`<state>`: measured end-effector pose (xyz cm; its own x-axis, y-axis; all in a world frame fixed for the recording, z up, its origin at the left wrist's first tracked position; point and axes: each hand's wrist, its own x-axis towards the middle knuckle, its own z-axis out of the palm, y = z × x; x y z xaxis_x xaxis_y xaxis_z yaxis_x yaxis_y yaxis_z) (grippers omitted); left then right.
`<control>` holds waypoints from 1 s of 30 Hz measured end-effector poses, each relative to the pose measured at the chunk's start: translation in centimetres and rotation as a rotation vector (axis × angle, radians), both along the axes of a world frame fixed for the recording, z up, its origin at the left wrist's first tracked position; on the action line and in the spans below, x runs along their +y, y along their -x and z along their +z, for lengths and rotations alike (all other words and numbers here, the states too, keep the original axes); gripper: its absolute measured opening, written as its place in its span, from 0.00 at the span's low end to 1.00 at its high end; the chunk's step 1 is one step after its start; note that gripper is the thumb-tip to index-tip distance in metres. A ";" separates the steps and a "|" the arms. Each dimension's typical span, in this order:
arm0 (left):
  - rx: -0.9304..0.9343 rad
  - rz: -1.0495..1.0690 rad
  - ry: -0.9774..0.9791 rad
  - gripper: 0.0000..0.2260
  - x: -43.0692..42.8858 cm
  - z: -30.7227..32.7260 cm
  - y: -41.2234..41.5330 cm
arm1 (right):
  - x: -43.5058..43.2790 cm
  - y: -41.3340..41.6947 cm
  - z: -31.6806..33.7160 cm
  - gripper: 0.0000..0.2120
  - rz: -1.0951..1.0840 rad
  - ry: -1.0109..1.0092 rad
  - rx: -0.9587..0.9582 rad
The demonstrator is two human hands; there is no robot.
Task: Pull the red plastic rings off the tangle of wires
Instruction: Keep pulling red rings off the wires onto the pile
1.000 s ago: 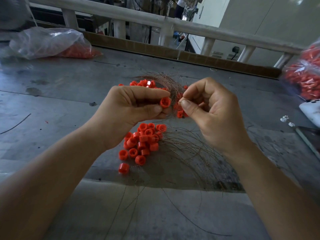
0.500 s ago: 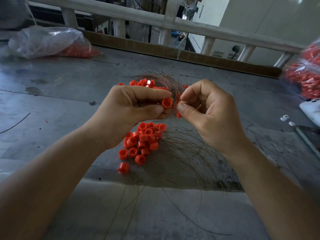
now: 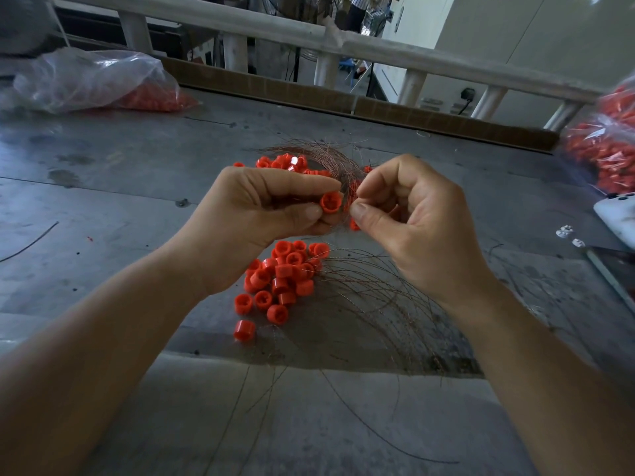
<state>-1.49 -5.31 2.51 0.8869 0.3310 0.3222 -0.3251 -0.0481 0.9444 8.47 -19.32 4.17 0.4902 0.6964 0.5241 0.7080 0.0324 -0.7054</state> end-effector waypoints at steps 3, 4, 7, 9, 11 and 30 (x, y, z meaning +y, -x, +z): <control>-0.009 -0.024 0.036 0.13 0.1 0.1 0.0 | 0.0 0.0 0.0 0.14 0.003 0.000 0.010; -0.011 -0.036 0.062 0.13 0.1 0.0 0.0 | 0.0 0.0 0.0 0.14 0.006 -0.002 0.022; -0.014 -0.087 0.112 0.10 0.2 0.0 0.0 | 0.0 0.0 0.1 0.13 0.018 0.001 0.071; -0.015 -0.120 0.138 0.10 0.2 0.0 0.0 | -0.1 0.0 0.1 0.13 0.034 0.002 0.117; -0.020 -0.144 0.153 0.10 0.1 -0.1 0.0 | -0.1 0.0 0.2 0.13 0.054 0.003 0.163; 0.000 -0.196 0.290 0.08 0.2 -0.1 0.0 | -1.1 -4.7 -0.1 0.06 -0.253 0.016 0.234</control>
<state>-1.46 -5.15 2.43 0.9426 0.2321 0.2400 -0.3020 0.2860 0.9094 13.13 -20.39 4.10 0.7539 0.5448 0.3672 0.5112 -0.1355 -0.8487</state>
